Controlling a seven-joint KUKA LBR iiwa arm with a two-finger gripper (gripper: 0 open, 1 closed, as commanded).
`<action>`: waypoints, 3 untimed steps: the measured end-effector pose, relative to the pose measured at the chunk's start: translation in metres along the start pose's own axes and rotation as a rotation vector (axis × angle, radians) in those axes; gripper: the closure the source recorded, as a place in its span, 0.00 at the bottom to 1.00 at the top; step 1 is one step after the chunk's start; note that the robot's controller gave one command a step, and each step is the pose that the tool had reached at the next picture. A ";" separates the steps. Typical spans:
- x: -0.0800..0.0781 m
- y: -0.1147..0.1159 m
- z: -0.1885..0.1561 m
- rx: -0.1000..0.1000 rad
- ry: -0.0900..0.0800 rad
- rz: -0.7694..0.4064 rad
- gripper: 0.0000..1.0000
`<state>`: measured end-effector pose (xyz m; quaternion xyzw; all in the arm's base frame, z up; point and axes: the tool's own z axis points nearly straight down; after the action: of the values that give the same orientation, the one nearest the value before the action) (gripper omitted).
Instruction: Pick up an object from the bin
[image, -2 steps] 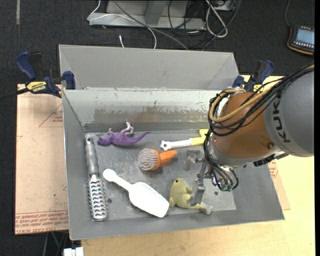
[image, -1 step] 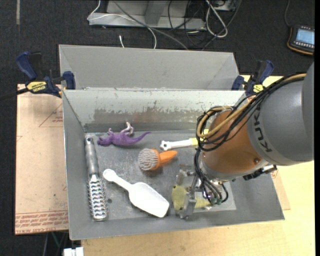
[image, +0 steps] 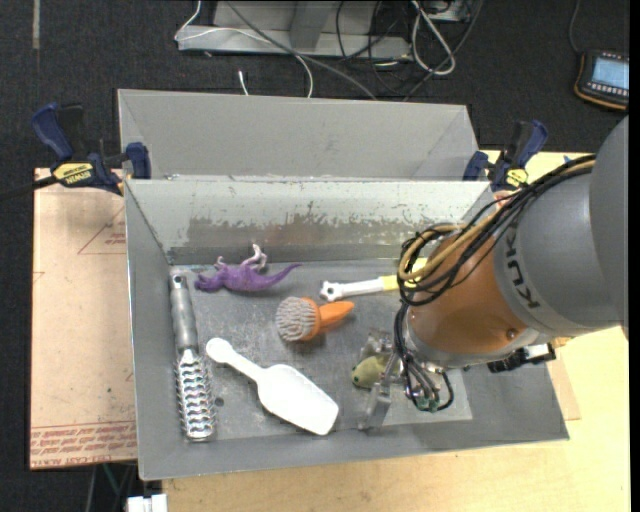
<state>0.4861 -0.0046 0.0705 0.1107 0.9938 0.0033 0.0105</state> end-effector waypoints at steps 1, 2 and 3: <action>0.003 -0.014 0.000 0.007 0.026 0.065 1.00; 0.003 -0.014 0.000 0.007 0.026 0.065 1.00; 0.003 -0.014 -0.013 0.006 0.028 0.065 1.00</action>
Offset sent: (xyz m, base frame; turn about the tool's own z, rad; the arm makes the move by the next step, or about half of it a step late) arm 0.0000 0.0000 0.0000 0.0000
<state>0.4798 -0.0173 0.0837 0.1428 0.9897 0.0021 -0.0038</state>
